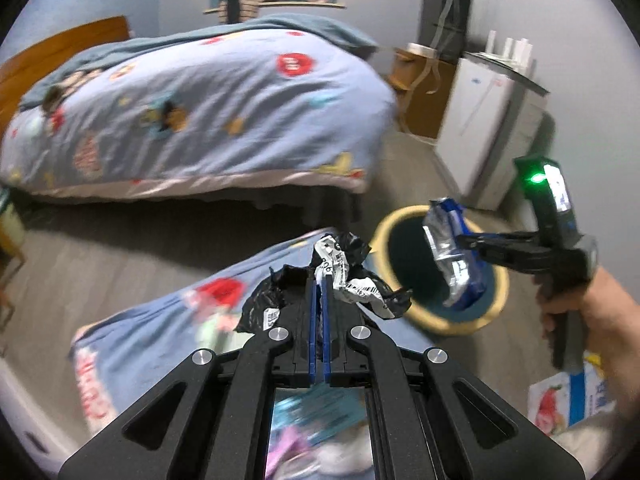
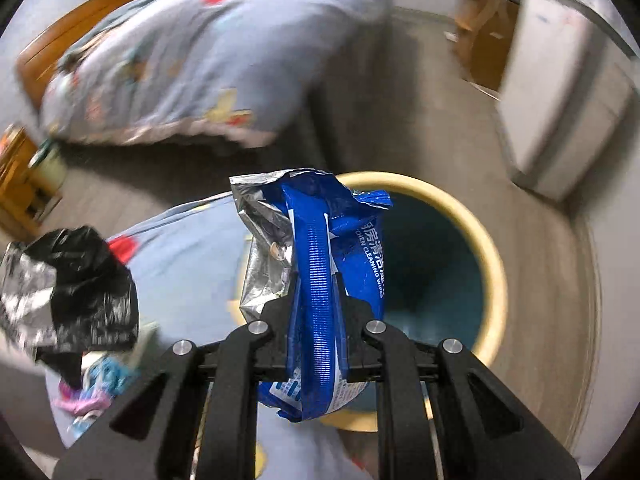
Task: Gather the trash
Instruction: 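Carry both items over the teal bin and open both tools to drop them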
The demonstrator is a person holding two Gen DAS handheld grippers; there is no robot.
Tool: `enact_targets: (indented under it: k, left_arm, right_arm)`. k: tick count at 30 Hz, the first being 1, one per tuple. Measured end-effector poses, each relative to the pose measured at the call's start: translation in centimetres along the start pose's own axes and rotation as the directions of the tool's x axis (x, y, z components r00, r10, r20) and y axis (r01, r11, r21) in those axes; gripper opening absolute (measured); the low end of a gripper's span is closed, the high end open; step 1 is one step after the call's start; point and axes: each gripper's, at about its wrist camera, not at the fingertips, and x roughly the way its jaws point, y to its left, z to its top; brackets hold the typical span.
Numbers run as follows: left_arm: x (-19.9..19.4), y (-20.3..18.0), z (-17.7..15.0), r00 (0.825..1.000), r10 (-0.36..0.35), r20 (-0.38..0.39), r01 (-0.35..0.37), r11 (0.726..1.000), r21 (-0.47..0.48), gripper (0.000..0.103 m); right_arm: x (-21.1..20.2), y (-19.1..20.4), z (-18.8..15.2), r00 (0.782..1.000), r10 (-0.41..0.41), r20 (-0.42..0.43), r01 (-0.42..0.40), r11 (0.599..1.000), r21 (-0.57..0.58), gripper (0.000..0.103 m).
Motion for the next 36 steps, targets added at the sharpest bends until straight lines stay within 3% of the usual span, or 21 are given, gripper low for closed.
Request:
enact_targets:
  k: [4, 10, 20, 24, 28, 35, 36]
  left_arm:
    - [3.6, -3.3, 0.7, 0.997, -0.077, -0.029, 0.077, 0.997, 0.006, 0.003]
    - [8.7, -5.9, 0.9, 0.986, -0.131, -0.102, 0.129, 0.991, -0.027, 0.003]
    - [11.7, -8.0, 0.7, 0.979, -0.141, -0.145, 0.144, 0.989, 0.015, 0.005]
    - [11.6, -7.9, 0.3, 0.978, -0.149, -0.145, 0.152, 0.988, 0.010, 0.020]
    - [11.4, -7.4, 0.2, 0.982, -0.142, -0.125, 0.144, 0.990, 0.002, 0.049]
    - [9.7, -5.7, 0.0, 0.991, -0.097, -0.096, 0.096, 0.995, -0.016, 0.073]
    - [9.4, -5.4, -0.1, 0.992, -0.087, -0.093, 0.086, 0.996, -0.021, 0.077]
  right_arm:
    - [1.2, -3.5, -0.4, 0.999, -0.054, -0.010, 0.054, 0.994, 0.093, 0.014]
    - [2.1, -5.7, -1.2, 0.996, -0.085, -0.032, 0.089, 0.980, 0.177, 0.014]
    - [3.2, -5.9, -1.0, 0.996, -0.074, -0.059, 0.084, 0.978, 0.193, 0.019]
    - [2.9, -5.7, -0.8, 0.996, -0.076, -0.049, 0.085, 0.976, 0.200, 0.030]
    - [2.9, -5.5, -0.9, 0.996, -0.079, -0.047, 0.086, 0.976, 0.201, 0.046]
    - [2.4, -5.4, -1.0, 0.996, -0.084, -0.029, 0.088, 0.976, 0.198, 0.067]
    - [2.2, -5.3, -0.9, 0.996, -0.082, -0.025, 0.085, 0.976, 0.198, 0.074]
